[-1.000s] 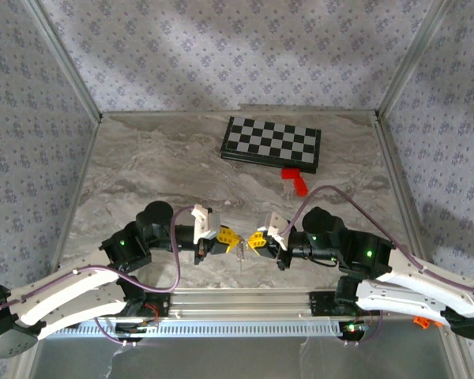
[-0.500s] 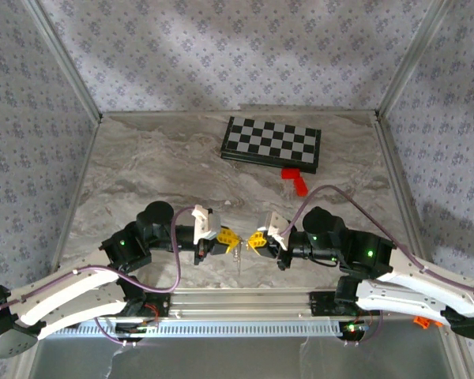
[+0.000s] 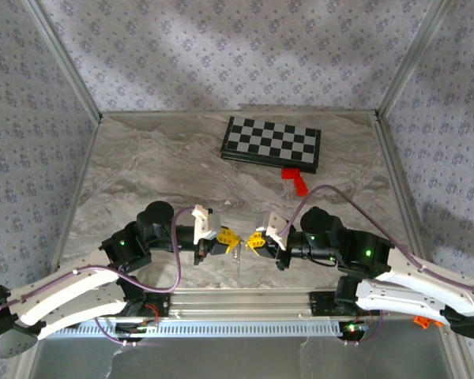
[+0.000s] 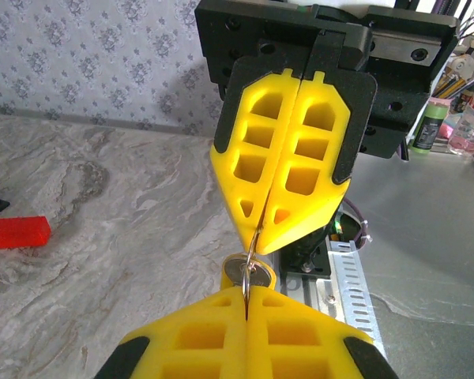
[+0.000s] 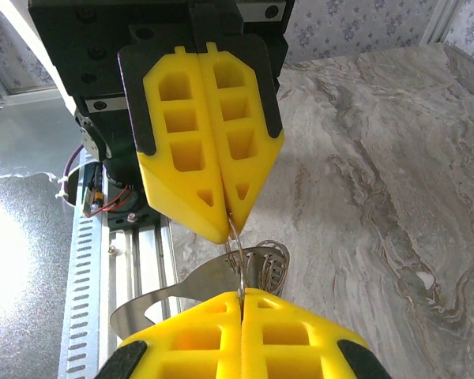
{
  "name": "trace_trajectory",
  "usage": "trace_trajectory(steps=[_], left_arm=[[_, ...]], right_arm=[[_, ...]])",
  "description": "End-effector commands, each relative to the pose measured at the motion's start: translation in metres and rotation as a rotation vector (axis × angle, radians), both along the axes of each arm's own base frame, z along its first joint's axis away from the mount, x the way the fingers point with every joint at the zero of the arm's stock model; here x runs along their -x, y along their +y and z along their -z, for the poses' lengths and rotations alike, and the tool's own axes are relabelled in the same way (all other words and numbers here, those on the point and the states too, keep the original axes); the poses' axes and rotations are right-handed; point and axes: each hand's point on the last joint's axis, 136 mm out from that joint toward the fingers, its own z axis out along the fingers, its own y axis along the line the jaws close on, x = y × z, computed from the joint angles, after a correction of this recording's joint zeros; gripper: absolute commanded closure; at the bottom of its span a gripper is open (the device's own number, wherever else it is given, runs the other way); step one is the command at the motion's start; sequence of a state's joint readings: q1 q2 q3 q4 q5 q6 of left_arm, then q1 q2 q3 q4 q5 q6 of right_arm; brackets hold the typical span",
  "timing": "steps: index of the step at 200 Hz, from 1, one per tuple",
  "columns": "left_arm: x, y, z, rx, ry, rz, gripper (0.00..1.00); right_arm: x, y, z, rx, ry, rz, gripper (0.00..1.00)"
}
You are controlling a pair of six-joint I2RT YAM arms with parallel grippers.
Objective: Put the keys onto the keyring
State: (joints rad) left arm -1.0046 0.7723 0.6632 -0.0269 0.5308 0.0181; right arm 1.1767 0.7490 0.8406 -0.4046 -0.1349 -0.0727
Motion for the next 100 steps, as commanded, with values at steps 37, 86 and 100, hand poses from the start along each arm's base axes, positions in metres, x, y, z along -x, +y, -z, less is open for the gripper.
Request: trace_trajectory(steps=[37, 86, 100], left_arm=[[0.0052, 0.0010, -0.0321, 0.076, -0.063, 0.018, 1.00], [0.0050, 0.0006, -0.0327, 0.075, -0.067, 0.019, 1.00], [0.0047, 0.0005, -0.0330, 0.075, -0.069, 0.018, 1.00]], right_arm=[[0.0032, 0.0041, -0.0119, -0.029, -0.019, -0.027, 1.00], [0.0053, 0.0073, -0.0122, -0.032, -0.013, -0.045, 1.00], [0.0055, 0.0072, -0.0130, -0.033, -0.013, -0.046, 1.00]])
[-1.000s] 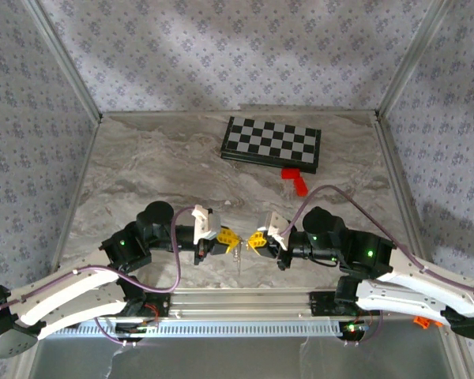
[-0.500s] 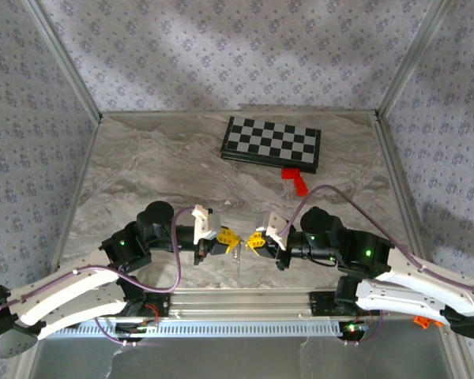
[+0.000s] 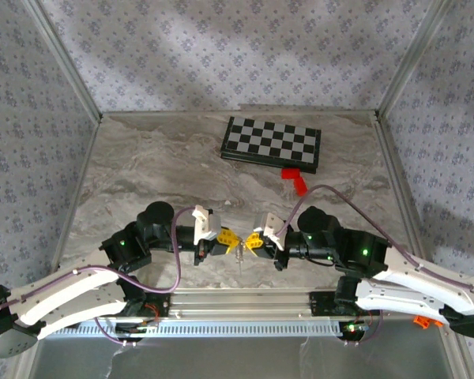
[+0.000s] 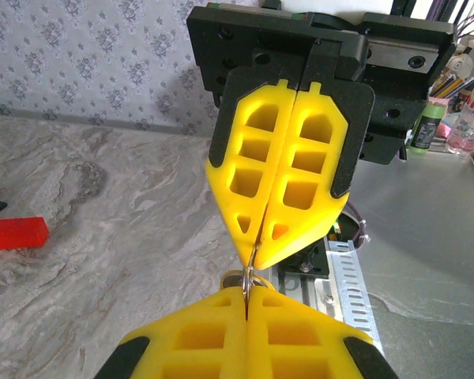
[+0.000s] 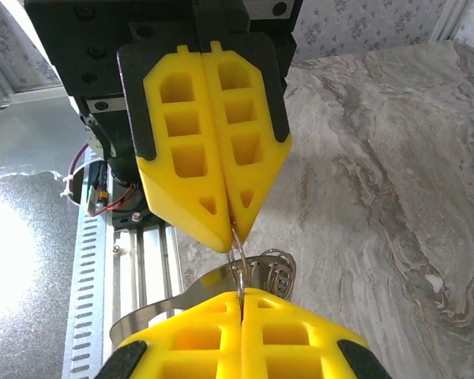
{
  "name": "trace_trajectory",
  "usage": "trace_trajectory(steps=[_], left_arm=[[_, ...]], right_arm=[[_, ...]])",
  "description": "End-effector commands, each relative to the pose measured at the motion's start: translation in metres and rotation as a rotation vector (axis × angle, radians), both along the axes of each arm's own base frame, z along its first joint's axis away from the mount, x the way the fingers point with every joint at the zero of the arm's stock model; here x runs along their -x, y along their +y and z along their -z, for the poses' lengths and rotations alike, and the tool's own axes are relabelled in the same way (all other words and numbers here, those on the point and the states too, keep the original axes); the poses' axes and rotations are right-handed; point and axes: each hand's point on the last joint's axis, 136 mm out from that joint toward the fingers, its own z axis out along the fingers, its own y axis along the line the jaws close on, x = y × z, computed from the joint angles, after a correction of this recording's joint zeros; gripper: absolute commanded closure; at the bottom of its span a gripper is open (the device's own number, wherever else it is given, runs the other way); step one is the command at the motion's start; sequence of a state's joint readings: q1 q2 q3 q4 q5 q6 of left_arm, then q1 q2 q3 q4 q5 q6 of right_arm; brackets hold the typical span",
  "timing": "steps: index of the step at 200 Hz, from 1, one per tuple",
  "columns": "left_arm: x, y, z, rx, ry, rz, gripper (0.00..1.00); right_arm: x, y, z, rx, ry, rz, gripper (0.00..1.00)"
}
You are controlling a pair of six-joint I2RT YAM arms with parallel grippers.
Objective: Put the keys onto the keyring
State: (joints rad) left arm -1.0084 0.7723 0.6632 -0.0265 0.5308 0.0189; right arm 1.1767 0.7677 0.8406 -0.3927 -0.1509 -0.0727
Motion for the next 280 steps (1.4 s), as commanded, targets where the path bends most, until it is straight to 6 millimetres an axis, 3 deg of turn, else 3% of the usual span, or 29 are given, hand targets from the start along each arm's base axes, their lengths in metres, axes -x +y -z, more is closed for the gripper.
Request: trace_trajectory(steps=[1, 155, 280], left_arm=[[0.004, 0.001, -0.033, 0.074, -0.068, 0.014, 1.00], [-0.002, -0.002, -0.030, 0.053, -0.043, -0.008, 1.00], [-0.004, -0.002, -0.034, 0.070, -0.030, -0.023, 1.00]], right_arm=[[0.004, 0.003, -0.016, -0.038, -0.021, -0.031, 1.00], [0.013, 0.003, -0.010, -0.007, -0.103, -0.063, 1.00], [0.011, 0.001, -0.003, 0.036, -0.340, 0.000, 1.00]])
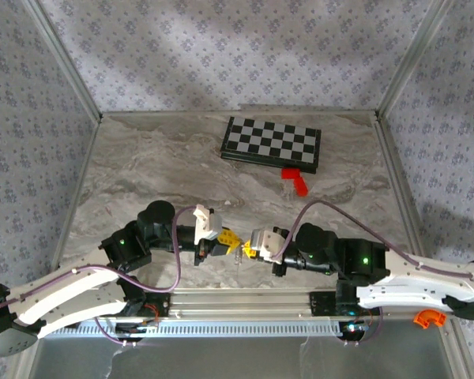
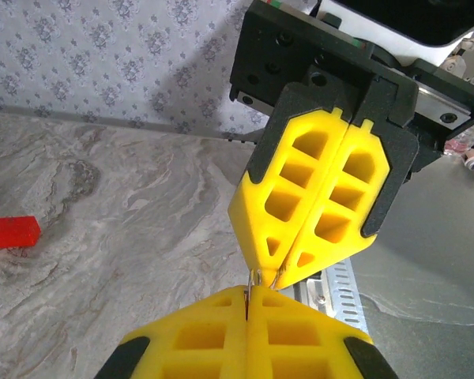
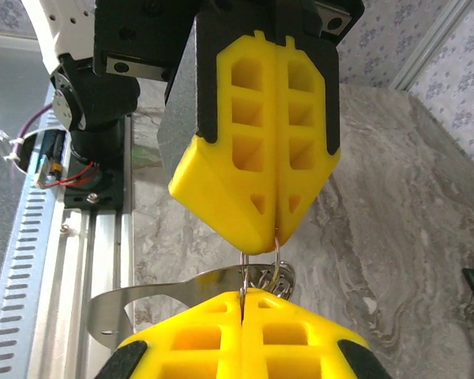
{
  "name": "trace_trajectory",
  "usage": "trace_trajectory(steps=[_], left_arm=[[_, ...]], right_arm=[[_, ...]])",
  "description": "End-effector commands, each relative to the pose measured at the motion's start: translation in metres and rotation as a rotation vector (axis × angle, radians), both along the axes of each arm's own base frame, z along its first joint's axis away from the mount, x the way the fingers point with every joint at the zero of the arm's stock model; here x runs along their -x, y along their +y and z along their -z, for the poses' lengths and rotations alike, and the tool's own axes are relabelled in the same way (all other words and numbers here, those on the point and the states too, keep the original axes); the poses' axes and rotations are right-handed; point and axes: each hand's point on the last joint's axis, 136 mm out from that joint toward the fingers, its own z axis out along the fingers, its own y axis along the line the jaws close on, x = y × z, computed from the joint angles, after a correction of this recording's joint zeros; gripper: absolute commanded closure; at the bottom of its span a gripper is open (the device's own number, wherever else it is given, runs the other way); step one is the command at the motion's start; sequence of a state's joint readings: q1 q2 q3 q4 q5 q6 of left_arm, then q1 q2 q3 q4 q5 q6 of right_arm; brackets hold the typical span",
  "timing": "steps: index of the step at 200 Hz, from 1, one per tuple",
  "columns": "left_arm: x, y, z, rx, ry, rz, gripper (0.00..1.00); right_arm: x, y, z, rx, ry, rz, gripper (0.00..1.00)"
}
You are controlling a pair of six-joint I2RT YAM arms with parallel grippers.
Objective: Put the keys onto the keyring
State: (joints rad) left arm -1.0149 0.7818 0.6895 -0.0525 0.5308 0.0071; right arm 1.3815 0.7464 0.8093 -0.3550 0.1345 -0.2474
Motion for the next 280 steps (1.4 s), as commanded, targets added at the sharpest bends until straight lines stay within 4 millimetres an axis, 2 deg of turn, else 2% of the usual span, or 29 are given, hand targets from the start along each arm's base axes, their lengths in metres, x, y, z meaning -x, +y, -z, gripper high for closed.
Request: trace_trajectory(steps=[1, 48, 145, 175, 209, 227, 255, 280], left_arm=[[-0.005, -0.001, -0.030, 0.077, -0.047, -0.028, 1.00], [-0.008, 0.002, -0.032, 0.087, -0.057, -0.054, 1.00], [-0.014, 0.003, -0.037, 0.114, -0.065, -0.087, 1.00], [-0.014, 0.003, -0.039, 0.117, -0.073, -0.090, 1.00], [-0.013, 0.003, -0.043, 0.130, -0.084, -0.081, 1.00], [-0.011, 0.003, -0.046, 0.146, -0.095, -0.072, 1.00], [-0.004, 0.006, -0.055, 0.201, -0.113, -0.050, 1.00], [0.002, 0.006, -0.061, 0.232, -0.118, -0.017, 1.00]], right_arm=[[0.000, -0.002, -0.004, -0.015, -0.076, 0.005, 1.00], [0.000, -0.008, -0.001, -0.022, -0.112, 0.014, 1.00], [0.001, -0.005, 0.006, 0.008, -0.121, 0.009, 1.00], [0.006, -0.004, 0.002, -0.010, -0.099, -0.009, 0.82], [0.007, -0.008, -0.009, -0.072, -0.071, -0.002, 0.68], [0.008, -0.016, -0.015, -0.102, -0.040, 0.012, 0.66], [-0.002, -0.032, -0.034, -0.211, -0.006, 0.072, 0.65], [-0.005, -0.039, -0.040, -0.266, 0.058, 0.068, 0.66]])
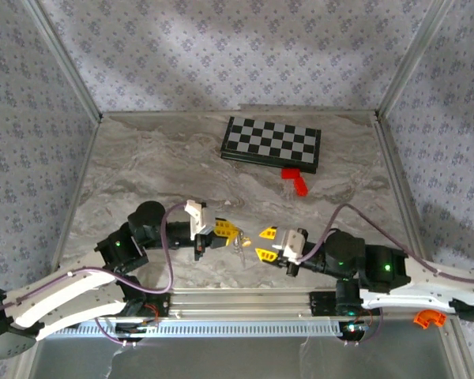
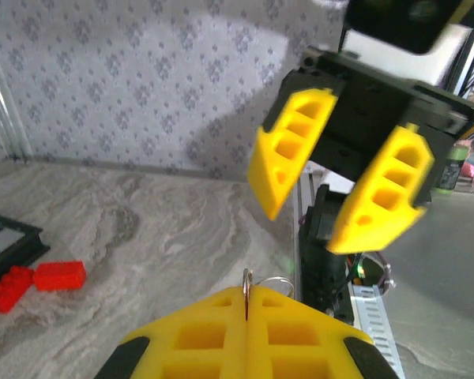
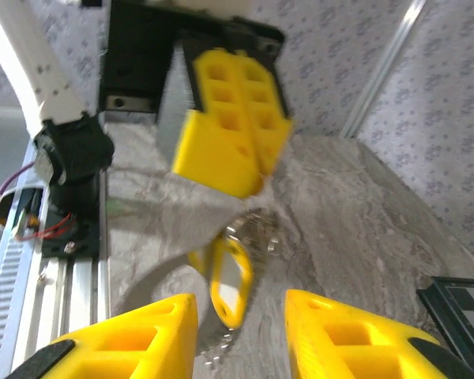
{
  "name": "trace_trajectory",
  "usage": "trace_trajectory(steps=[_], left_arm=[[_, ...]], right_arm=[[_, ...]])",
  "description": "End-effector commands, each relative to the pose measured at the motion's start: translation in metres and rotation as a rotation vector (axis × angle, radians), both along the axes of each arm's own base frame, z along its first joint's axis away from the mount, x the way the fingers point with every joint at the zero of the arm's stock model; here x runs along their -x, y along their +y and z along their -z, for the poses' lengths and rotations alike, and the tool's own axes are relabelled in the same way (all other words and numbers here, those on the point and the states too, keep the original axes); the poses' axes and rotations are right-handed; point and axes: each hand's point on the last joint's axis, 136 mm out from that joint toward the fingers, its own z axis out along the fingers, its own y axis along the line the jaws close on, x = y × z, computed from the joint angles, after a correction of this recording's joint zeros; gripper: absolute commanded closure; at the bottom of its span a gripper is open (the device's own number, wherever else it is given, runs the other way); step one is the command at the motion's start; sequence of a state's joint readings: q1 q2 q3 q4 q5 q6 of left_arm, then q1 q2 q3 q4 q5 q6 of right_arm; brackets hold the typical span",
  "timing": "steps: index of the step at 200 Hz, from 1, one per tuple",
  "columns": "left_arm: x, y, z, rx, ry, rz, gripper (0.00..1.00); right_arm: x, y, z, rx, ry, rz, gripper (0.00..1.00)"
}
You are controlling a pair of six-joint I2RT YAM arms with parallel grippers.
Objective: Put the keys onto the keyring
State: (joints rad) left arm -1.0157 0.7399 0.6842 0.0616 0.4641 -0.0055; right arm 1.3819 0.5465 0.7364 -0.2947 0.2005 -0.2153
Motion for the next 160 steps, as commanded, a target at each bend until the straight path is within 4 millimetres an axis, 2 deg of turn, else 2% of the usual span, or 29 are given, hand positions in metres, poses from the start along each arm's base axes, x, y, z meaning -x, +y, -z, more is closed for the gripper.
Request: trace_trajectory(steps=[1, 51, 80, 111, 160], left_arm=[[0.011, 0.002, -0.027, 0.106, -0.050, 0.052, 1.00], [0.012, 0.000, -0.031, 0.119, -0.071, 0.052, 1.00], [0.004, -0.002, -0.028, 0.129, -0.067, 0.015, 1.00], [-0.006, -0.002, -0.030, 0.202, -0.050, -0.038, 1.00], [0.004, -0.004, -0.023, 0.164, -0.056, -0.001, 1.00]], right_arm=[[0.001, -0.005, -0.008, -0.079, 0.081, -0.019, 0.66], [-0.010, -0.001, -0.012, -0.130, 0.181, -0.028, 0.67], [-0.021, 0.006, -0.003, -0.093, 0.253, -0.005, 0.61], [-0.019, 0.014, 0.001, -0.089, 0.288, -0.056, 0.56], [-0.018, 0.008, -0.006, -0.113, 0.280, -0.068, 0.57]])
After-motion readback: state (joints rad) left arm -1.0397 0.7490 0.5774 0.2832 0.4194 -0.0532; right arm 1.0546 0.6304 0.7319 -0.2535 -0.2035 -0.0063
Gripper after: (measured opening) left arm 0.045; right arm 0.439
